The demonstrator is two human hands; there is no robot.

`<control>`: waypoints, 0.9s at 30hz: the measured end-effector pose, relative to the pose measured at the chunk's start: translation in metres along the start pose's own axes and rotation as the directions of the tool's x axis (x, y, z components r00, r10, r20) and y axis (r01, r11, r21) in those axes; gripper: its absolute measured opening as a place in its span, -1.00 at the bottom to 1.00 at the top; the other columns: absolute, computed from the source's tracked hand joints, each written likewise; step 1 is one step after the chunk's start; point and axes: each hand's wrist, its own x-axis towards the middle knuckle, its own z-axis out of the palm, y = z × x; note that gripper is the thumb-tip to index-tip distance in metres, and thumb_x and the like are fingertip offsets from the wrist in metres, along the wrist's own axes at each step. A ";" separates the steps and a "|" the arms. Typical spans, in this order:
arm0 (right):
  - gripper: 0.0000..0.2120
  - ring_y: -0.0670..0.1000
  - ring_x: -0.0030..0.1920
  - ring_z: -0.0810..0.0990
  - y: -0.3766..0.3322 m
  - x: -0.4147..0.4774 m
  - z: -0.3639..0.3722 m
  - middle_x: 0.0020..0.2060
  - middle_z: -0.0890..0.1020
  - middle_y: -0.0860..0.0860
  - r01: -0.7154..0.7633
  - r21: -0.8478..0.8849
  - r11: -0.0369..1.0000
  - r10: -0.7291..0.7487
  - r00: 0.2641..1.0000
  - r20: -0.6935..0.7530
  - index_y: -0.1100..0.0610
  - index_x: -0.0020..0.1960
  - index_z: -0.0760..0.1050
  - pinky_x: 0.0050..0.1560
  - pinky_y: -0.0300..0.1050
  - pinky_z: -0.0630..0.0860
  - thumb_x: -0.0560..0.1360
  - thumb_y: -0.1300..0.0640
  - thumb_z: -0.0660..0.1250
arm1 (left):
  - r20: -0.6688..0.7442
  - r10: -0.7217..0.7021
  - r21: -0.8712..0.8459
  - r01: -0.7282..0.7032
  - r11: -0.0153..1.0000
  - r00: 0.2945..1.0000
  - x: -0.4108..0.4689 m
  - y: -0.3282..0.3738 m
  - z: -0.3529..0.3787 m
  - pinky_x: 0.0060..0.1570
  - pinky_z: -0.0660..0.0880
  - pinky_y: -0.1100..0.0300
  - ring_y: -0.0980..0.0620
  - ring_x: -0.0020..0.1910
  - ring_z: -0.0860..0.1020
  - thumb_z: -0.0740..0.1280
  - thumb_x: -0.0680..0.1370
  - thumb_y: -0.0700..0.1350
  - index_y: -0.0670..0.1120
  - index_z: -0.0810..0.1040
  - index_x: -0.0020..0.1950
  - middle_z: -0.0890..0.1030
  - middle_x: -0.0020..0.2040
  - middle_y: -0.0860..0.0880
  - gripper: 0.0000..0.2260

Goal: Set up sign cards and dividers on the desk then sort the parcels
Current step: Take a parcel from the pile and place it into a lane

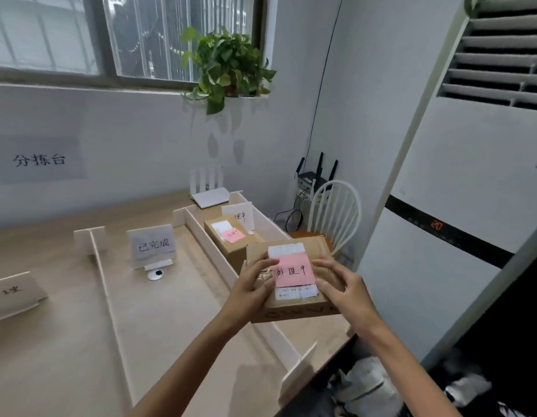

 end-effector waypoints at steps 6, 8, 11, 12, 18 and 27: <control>-0.64 -0.10 0.32 0.43 0.048 0.133 -0.038 0.26 0.51 -0.14 -0.050 0.044 0.998 0.048 0.998 0.027 -0.05 0.14 0.56 0.27 -0.22 0.43 0.50 0.35 0.29 | -0.084 -0.093 -0.040 0.090 0.995 0.992 0.114 -0.042 0.037 0.44 0.18 -0.07 0.05 0.47 0.17 0.19 0.50 0.12 0.28 0.44 0.17 0.27 0.44 0.20 -0.74; -0.64 -0.08 0.29 0.44 0.060 0.165 -0.044 0.26 0.50 -0.12 -0.066 0.038 0.997 0.065 0.997 0.032 -0.03 0.14 0.57 0.15 -0.30 0.48 0.51 0.36 0.27 | -0.100 -0.131 -0.053 0.126 0.991 0.986 0.145 -0.055 0.048 0.43 0.21 0.04 0.07 0.44 0.21 0.16 0.59 -0.06 0.19 0.43 0.17 0.27 0.42 0.16 -0.79; -0.66 -0.05 0.25 0.46 0.089 0.207 -0.048 0.25 0.49 -0.11 -0.121 0.027 0.992 0.119 0.990 0.070 -0.01 0.15 0.57 -0.09 -0.35 0.55 0.52 0.34 0.26 | -0.093 -0.226 -0.031 0.225 0.974 0.970 0.183 -0.075 0.060 0.25 0.29 0.43 0.15 0.35 0.29 0.11 0.63 -0.13 0.07 0.38 0.24 0.27 0.32 0.20 -0.78; -0.66 -0.04 0.24 0.47 0.101 0.221 -0.047 0.22 0.50 -0.12 -0.146 0.019 0.989 0.143 0.984 0.102 -0.03 0.14 0.57 -0.06 -0.30 0.57 0.52 0.33 0.26 | -0.086 -0.262 -0.028 0.261 0.965 0.961 0.193 -0.084 0.063 0.13 0.28 0.57 0.18 0.31 0.30 0.12 0.63 -0.13 0.03 0.37 0.25 0.28 0.28 0.20 -0.78; -0.68 -0.12 0.17 0.43 0.171 0.286 -0.003 0.11 0.51 -0.13 -0.287 -0.097 0.953 0.301 0.865 0.400 0.00 0.17 0.53 -0.05 -0.32 0.45 0.53 0.30 0.22 | -0.165 -0.504 -0.030 0.506 0.862 0.848 0.218 -0.166 0.065 -0.04 0.33 0.59 0.22 0.13 0.40 0.11 0.62 -0.18 -0.09 0.38 0.21 0.36 0.17 0.08 -0.82; -0.74 -0.12 -0.03 0.55 0.259 0.331 0.068 0.06 0.52 -0.10 -0.417 -0.223 0.881 0.466 0.681 0.564 -0.03 0.19 0.49 -0.34 -0.26 0.55 0.58 0.21 0.17 | -0.367 -0.697 -0.012 0.746 0.666 0.616 0.223 -0.254 0.075 -0.12 0.46 0.49 0.15 0.19 0.44 0.21 0.59 -0.04 0.07 0.38 0.20 0.39 0.18 0.11 -0.81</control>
